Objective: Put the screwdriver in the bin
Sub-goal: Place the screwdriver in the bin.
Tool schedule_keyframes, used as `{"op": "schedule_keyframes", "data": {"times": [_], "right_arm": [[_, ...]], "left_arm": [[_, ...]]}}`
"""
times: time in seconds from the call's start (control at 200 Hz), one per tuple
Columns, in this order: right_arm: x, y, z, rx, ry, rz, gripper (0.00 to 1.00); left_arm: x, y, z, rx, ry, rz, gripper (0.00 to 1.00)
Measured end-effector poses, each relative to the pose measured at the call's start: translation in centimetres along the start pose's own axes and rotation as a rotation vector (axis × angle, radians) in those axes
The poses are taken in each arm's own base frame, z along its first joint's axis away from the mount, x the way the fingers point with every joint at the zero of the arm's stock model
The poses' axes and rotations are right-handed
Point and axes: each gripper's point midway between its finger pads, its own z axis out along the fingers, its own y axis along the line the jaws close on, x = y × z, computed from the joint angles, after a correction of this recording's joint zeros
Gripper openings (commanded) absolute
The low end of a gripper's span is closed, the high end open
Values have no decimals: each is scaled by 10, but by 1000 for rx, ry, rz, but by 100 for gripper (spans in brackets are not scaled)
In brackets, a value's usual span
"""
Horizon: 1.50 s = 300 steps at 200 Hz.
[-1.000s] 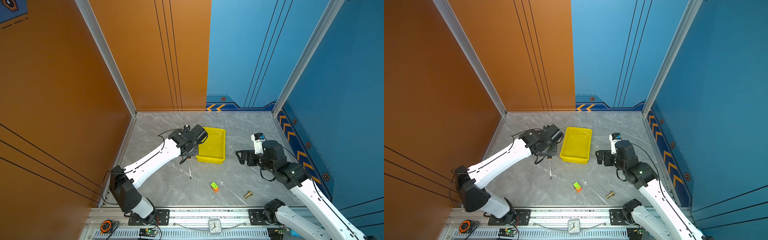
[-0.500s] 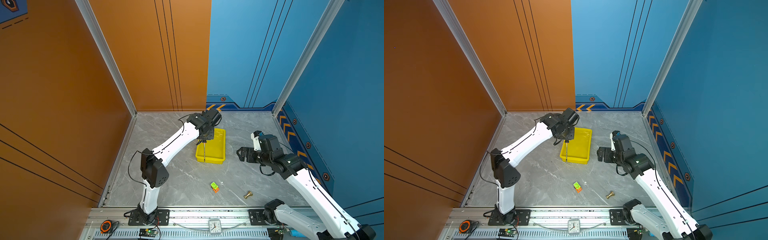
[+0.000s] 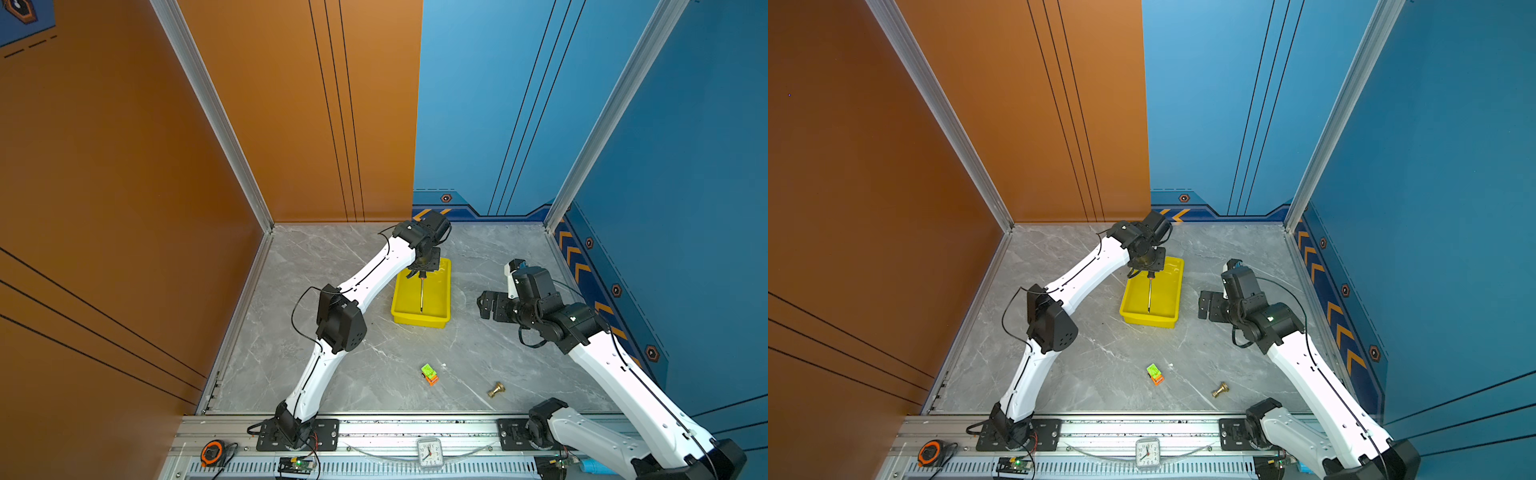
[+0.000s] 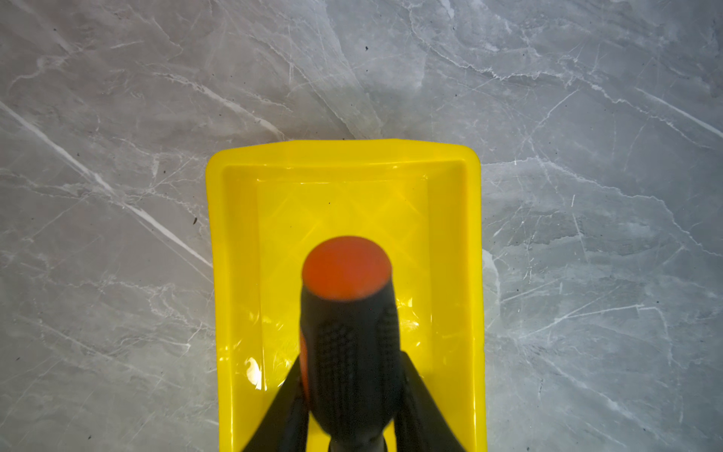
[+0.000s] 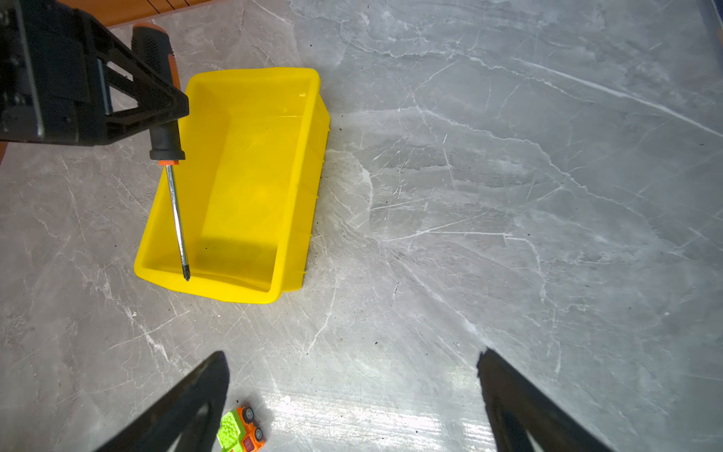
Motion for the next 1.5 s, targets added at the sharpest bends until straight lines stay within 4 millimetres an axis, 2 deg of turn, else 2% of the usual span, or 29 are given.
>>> {"op": "schedule_keyframes", "data": {"times": [0.295, 0.611, 0.971, 1.502], "right_arm": [[-2, -3, -1, 23, -13, -5, 100], [-6, -5, -2, 40, -29, -9, 100], [-12, -6, -6, 51, -50, -33, 100], [-17, -9, -8, 62, -61, -66, 100]], "left_arm": [[14, -3, 38, -15, 62, 9, 0], [23, -3, 55, -22, 96, 13, 0], [42, 1, 94, -48, 165, 9, 0], [43, 4, 103, -51, 175, 1, 0]]}}
